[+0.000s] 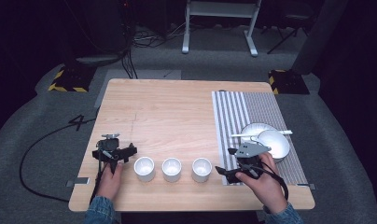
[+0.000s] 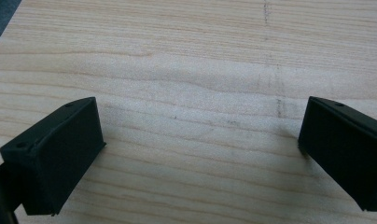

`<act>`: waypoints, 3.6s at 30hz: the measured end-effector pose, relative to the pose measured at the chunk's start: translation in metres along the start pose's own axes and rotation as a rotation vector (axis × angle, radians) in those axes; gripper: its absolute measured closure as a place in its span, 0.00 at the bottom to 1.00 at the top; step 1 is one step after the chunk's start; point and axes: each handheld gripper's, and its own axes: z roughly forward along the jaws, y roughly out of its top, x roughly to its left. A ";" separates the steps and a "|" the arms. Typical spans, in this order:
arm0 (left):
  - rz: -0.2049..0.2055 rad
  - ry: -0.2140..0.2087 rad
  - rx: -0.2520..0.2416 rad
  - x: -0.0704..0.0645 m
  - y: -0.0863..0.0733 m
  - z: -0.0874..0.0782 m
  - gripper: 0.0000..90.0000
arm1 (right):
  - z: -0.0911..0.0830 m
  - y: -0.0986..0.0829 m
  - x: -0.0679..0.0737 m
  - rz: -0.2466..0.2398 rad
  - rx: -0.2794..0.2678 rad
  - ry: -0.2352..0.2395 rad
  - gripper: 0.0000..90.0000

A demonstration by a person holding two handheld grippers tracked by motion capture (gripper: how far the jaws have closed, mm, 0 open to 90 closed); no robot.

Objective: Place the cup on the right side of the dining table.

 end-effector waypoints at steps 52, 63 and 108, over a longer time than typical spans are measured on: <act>0.000 0.000 0.000 0.000 0.000 0.000 0.00 | 0.093 0.012 0.035 -0.081 0.285 0.107 0.30; 0.000 0.000 0.000 0.000 0.000 0.000 0.00 | 0.086 0.030 0.036 -0.122 0.311 0.121 0.30; -0.001 0.000 -0.001 0.000 0.000 0.000 0.00 | 0.038 0.110 0.000 -0.110 0.268 0.116 0.30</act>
